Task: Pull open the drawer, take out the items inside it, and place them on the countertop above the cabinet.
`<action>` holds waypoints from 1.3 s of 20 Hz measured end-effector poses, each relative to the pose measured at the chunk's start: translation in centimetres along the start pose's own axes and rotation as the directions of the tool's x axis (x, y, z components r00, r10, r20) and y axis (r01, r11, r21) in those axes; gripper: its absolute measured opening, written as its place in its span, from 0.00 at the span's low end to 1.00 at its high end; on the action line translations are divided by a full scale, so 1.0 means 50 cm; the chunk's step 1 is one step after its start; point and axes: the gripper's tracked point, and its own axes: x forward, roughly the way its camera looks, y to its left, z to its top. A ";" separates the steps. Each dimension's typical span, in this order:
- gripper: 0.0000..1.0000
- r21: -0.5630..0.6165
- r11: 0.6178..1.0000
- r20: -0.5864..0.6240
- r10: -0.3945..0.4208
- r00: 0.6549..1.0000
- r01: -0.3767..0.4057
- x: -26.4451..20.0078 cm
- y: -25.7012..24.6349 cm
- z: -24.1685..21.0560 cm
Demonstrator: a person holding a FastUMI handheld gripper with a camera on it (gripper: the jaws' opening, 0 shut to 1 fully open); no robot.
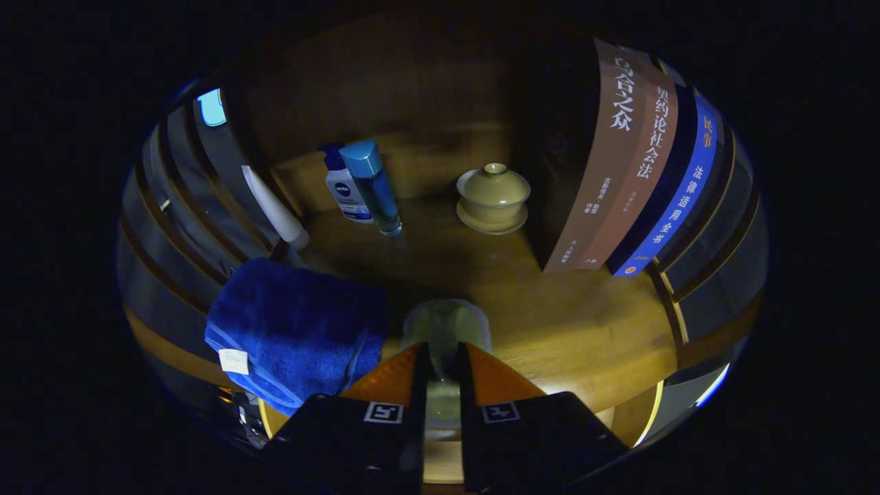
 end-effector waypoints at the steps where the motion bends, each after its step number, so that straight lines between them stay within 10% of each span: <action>1: 0.39 0.009 1.000 0.006 0.003 1.000 -0.003 -0.002 0.000 0.002; 4: 0.78 0.018 1.000 0.015 0.005 1.000 -0.005 -0.013 -0.006 0.003; 8: 1.00 0.012 1.000 0.055 0.022 0.998 -0.022 -0.041 0.000 0.006; 17: 1.00 0.019 0.990 0.293 0.126 0.948 -0.138 -0.231 0.008 -0.089; 26: 0.99 -0.057 0.980 0.618 0.184 0.764 -0.191 -0.479 -0.004 -0.257</action>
